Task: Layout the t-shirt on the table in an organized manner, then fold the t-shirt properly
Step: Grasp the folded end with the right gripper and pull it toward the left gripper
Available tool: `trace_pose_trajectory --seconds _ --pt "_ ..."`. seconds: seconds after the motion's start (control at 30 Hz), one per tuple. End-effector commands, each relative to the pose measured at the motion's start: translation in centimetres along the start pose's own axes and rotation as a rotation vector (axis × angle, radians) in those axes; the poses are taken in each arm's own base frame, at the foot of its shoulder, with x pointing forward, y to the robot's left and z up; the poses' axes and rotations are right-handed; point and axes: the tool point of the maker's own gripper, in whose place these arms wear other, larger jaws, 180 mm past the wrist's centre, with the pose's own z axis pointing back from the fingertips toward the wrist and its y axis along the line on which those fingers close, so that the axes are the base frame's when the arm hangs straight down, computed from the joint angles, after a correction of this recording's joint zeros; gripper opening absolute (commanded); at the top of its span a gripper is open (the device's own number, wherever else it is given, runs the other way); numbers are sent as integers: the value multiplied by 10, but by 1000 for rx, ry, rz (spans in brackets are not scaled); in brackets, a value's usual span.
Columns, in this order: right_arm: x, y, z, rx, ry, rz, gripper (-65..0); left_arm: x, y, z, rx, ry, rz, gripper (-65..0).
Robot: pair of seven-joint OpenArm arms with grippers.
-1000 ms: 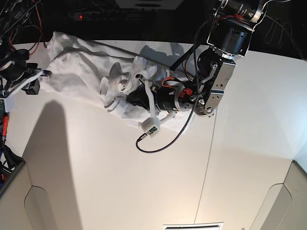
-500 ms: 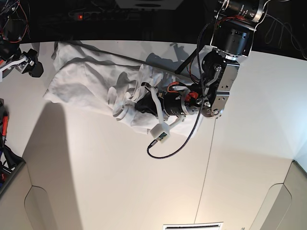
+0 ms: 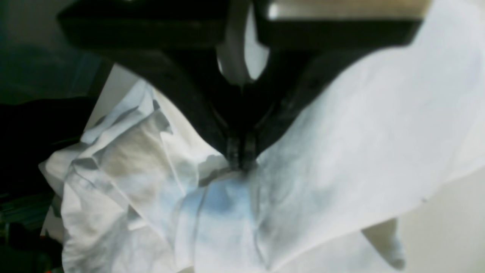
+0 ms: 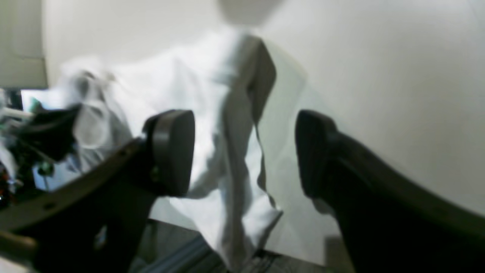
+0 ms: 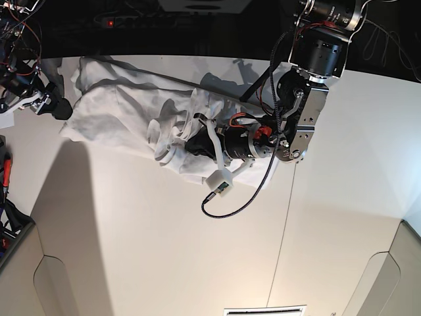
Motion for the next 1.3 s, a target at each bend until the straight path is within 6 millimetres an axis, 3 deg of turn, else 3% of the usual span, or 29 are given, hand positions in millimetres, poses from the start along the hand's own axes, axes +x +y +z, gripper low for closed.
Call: trace_pose_trajectory --seconds 0.0,0.27,0.47,0.53,0.67,0.8,0.93,1.0,1.1,1.27 --pt "9 2 0 7 -22 25 -238 16 2 2 6 -35 -16 -650" --pt "-21 7 -35 23 80 23 -239 17 2 2 4 -37 -13 -650" --pt "-27 12 -41 36 103 30 -241 16 2 2 4 -36 -13 -650" --pt "-27 12 -41 36 105 30 -314 17 2 2 4 -37 -13 -650" --pt "-27 12 -41 36 105 29 -650 28 -3 4 -32 -95 28 -650" --pt "-24 11 -40 33 96 26 -650 53 -12 18 -121 -209 120 -650" --pt "-14 4 -33 18 61 14 -650 71 -15 44 -200 -237 204 -650" --pt "-5 1 -29 11 30 3 -650 78 -7 60 -195 -263 220 -650" --pt "9 -3 -23 4 -10 -7 -650 79 22 84 -125 -295 234 -650" --pt "29 -6 -15 -6 -34 19 -650 59 70 119 22 -254 221 -650"
